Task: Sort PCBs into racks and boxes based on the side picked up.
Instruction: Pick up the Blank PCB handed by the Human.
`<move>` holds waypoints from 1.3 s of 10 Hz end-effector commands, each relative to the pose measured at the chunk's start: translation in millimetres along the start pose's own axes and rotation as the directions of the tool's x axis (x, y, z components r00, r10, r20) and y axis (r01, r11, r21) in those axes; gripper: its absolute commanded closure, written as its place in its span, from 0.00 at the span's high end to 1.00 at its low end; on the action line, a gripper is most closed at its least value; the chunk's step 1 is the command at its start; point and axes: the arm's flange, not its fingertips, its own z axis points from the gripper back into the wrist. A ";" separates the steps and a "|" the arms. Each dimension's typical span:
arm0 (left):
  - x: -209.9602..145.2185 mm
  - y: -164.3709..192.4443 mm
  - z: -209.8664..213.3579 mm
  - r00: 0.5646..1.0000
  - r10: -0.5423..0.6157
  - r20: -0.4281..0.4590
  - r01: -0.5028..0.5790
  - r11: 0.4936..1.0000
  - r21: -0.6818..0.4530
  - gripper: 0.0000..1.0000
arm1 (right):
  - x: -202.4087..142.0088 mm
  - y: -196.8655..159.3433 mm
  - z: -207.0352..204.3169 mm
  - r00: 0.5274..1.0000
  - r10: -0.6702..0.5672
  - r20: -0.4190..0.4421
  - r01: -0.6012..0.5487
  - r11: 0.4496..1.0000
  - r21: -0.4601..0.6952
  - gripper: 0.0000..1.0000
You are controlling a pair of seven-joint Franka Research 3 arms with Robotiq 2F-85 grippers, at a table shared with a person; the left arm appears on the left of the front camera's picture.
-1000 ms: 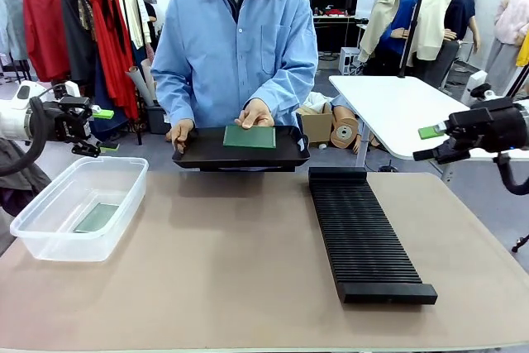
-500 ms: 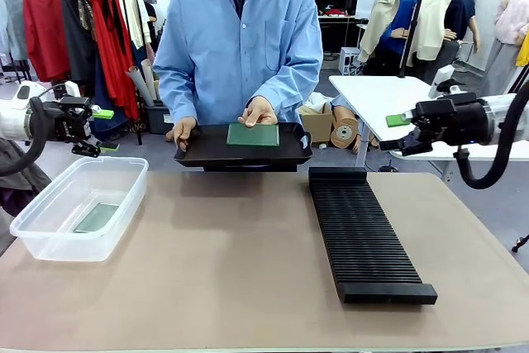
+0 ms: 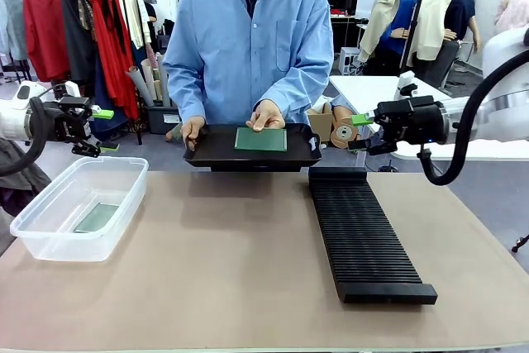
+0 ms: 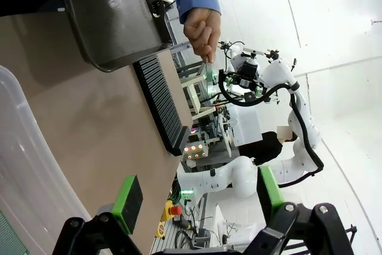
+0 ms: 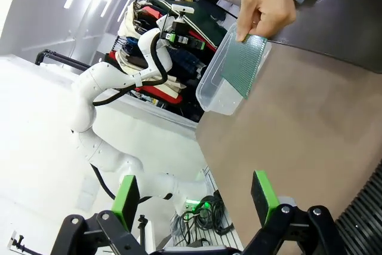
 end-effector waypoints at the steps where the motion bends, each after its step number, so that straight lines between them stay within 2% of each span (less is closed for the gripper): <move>1: 0.2 -1.3 1.3 1.000 -0.002 0.002 0.002 1.000 -0.005 1.00 | 20.0 -6.7 -11.7 0.999 -0.033 0.018 0.033 0.999 -0.012 1.00; 4: 0.2 -1.3 1.3 1.000 -0.002 0.002 0.002 1.000 -0.005 1.00 | 29.3 -30.4 -38.4 0.997 -0.070 0.021 0.070 0.998 0.005 1.00; 8: 0.2 -1.3 1.3 1.000 -0.002 0.002 0.002 1.000 -0.005 1.00 | 38.2 -57.2 -67.2 0.991 -0.092 0.098 0.088 0.995 0.046 1.00; 13: 0.2 -1.3 1.3 1.000 -0.002 0.002 0.002 1.000 -0.005 1.00 | 62.7 -70.5 -105.2 0.997 -0.070 0.044 0.067 0.995 0.076 1.00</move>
